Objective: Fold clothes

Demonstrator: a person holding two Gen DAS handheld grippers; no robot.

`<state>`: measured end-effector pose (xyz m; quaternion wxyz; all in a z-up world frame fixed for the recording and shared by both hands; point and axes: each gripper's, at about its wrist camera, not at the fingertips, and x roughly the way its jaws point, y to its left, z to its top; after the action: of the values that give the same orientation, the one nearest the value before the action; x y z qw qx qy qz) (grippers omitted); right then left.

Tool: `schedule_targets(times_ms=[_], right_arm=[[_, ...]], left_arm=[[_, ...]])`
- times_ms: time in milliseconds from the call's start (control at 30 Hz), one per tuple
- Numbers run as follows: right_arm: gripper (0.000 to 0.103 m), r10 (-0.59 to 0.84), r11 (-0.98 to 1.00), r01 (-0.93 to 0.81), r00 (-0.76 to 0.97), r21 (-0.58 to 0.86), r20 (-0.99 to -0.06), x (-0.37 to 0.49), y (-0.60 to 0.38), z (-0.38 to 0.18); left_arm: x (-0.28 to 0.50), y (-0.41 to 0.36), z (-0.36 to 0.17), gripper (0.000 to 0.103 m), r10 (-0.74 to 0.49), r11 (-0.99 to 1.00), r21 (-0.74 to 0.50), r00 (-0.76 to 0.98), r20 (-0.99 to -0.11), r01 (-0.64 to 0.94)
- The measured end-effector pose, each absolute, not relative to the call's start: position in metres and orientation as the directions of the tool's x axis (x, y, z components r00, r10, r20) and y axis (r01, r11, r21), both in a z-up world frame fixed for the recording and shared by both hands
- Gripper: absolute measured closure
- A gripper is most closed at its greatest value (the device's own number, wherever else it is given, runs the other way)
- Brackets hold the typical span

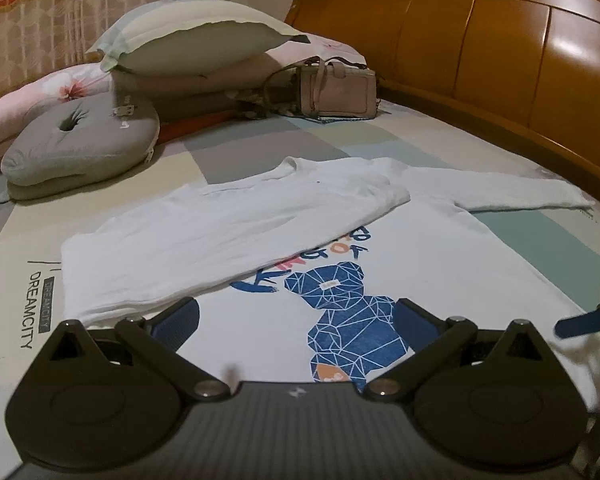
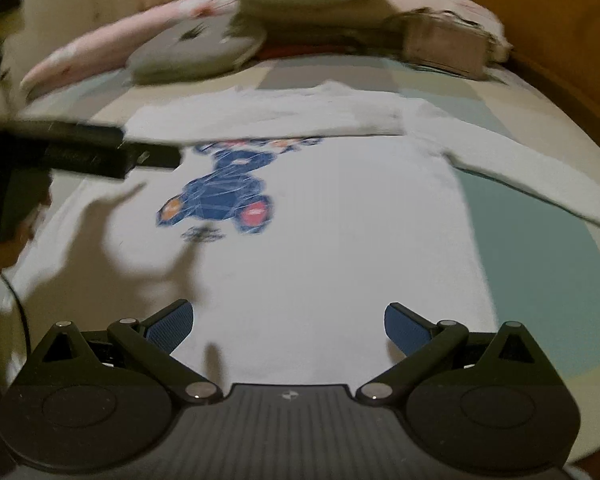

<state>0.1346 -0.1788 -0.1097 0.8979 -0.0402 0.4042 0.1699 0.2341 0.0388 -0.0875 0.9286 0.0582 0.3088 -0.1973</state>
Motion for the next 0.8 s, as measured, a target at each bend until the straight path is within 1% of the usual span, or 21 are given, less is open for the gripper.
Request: schedule_targets(times_ms=[67,167,667,800], right_arm=[[0.0,0.285,0.923,-0.382,0.595,0.047,-0.752,0.133,-0.169,-0.113],[0.0,0.276,0.888,-0.46,0.564,-0.018,-0.778,0.125,-0.157,-0.119],[0.0,0.225,0.91,-0.415,0.518,-0.013,-0.826,0.097,-0.199,-0.112],[0.0,0.25,0.905,-0.426,0.515,0.008,-0.82,0.101,-0.195,-0.113]], left_arm=[[0.234,0.04,-0.087,0.001,-0.33,0.916,-0.015,0.732,-0.596,0.401],[0.234,0.041,-0.087,0.001,-0.332,0.917,-0.02,0.732,-0.595,0.399],[0.231,0.036,-0.085,0.001,-0.345,0.909,-0.017,0.728,-0.592,0.416],[0.232,0.035,-0.087,0.001,-0.341,0.909,-0.012,0.727,-0.597,0.416]])
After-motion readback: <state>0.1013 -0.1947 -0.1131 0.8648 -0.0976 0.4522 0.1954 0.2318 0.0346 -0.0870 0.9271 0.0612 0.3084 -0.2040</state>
